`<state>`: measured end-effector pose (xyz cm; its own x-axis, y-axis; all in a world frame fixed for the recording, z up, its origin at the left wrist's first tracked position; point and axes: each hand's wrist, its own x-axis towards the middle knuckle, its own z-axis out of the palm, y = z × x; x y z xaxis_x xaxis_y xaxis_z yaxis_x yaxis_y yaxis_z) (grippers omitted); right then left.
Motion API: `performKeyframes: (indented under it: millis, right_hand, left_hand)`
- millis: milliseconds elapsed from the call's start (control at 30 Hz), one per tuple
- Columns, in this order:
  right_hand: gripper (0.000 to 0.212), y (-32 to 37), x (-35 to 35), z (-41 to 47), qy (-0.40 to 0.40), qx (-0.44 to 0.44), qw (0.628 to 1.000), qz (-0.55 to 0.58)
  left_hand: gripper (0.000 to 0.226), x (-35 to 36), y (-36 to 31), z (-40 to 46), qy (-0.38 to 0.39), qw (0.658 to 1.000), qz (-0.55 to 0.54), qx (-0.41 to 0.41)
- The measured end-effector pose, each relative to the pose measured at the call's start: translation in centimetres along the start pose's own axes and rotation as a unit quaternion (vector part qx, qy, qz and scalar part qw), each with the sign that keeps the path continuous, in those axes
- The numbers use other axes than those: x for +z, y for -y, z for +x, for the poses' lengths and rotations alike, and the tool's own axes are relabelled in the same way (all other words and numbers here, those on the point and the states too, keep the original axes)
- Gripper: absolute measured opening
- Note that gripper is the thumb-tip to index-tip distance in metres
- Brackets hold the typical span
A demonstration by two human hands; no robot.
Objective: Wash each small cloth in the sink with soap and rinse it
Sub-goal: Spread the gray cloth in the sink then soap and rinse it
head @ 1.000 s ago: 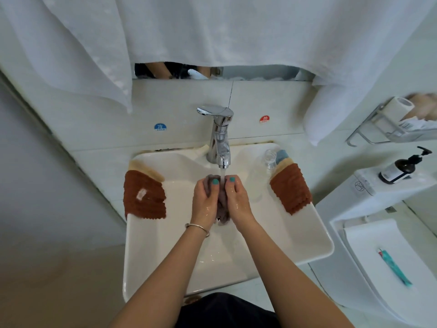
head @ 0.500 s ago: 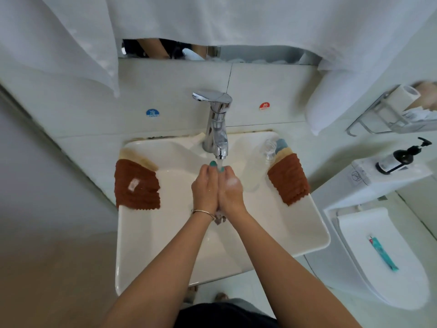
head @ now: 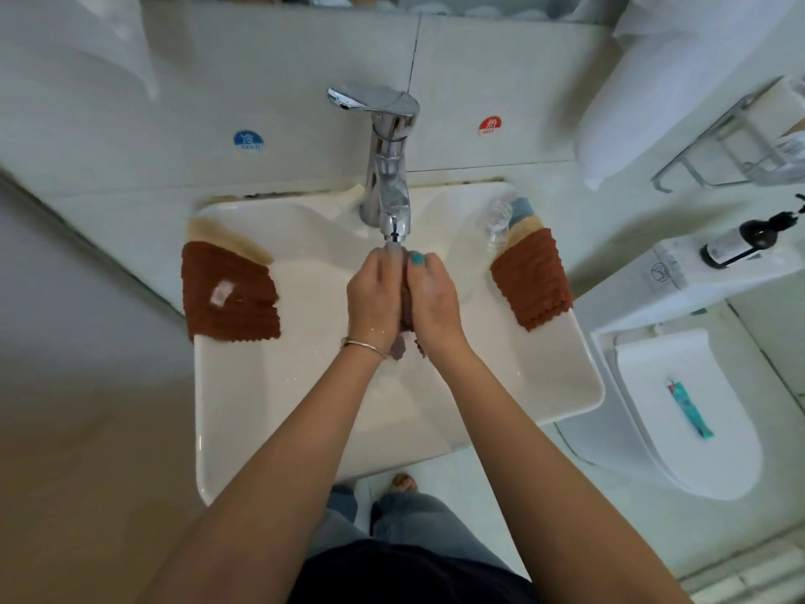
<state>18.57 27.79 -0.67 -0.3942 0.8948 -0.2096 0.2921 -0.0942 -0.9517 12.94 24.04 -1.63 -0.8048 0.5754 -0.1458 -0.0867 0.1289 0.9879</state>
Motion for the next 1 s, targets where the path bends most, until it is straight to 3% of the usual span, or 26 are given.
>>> performKeyframes:
  millis: [167, 267, 433, 533, 600, 700, 833, 967, 1000]
  right_hand:
    - [0.006, -0.1, 1.6, -0.7, 0.061, 0.004, 0.997, 0.042]
    - [0.01, -1.4, 1.4, -1.2, 0.028, -0.019, 0.997, 0.065]
    - [0.036, -2.1, 0.5, -2.0, 0.01, 0.017, 0.991, 0.129]
    - [0.031, -1.9, 0.7, -2.3, 0.054, 0.097, 0.983, 0.148]
    - [0.028, -2.2, 1.0, -2.4, 0.06, 0.076, 0.99, 0.106]
    - [0.017, -2.3, 1.4, -1.8, 0.018, -0.011, 0.998, 0.055]
    - [0.012, -1.7, 0.8, -0.5, 0.044, -0.028, 0.997, 0.05]
    - [0.006, -1.7, -0.2, 0.4, 0.092, -0.018, 0.995, 0.019]
    - [0.005, -1.8, -0.4, 0.5, 0.091, -0.015, 0.996, 0.02]
  left_hand:
    - [0.017, -3.2, 0.5, -0.1, -0.001, 1.0, 0.011, -0.005]
    - [0.015, -2.6, 0.4, -0.5, -0.011, 1.0, -0.005, -0.009]
    - [0.016, -0.5, 0.3, -1.5, -0.038, 0.994, -0.093, -0.049]
    - [0.019, -0.5, 0.2, -1.5, -0.075, 0.987, -0.134, -0.048]
    - [0.021, -1.1, 0.4, -1.5, -0.086, 0.985, -0.145, -0.044]
    - [0.027, -2.6, 0.8, -1.4, -0.085, 0.99, -0.114, 0.0]
    - [0.051, -4.3, 1.2, -1.0, -0.022, 0.998, -0.055, 0.023]
    - [0.019, -3.8, 1.7, 0.2, 0.005, 0.999, 0.039, -0.01]
    - [0.022, -3.4, 1.8, 0.4, 0.012, 0.999, 0.044, -0.016]
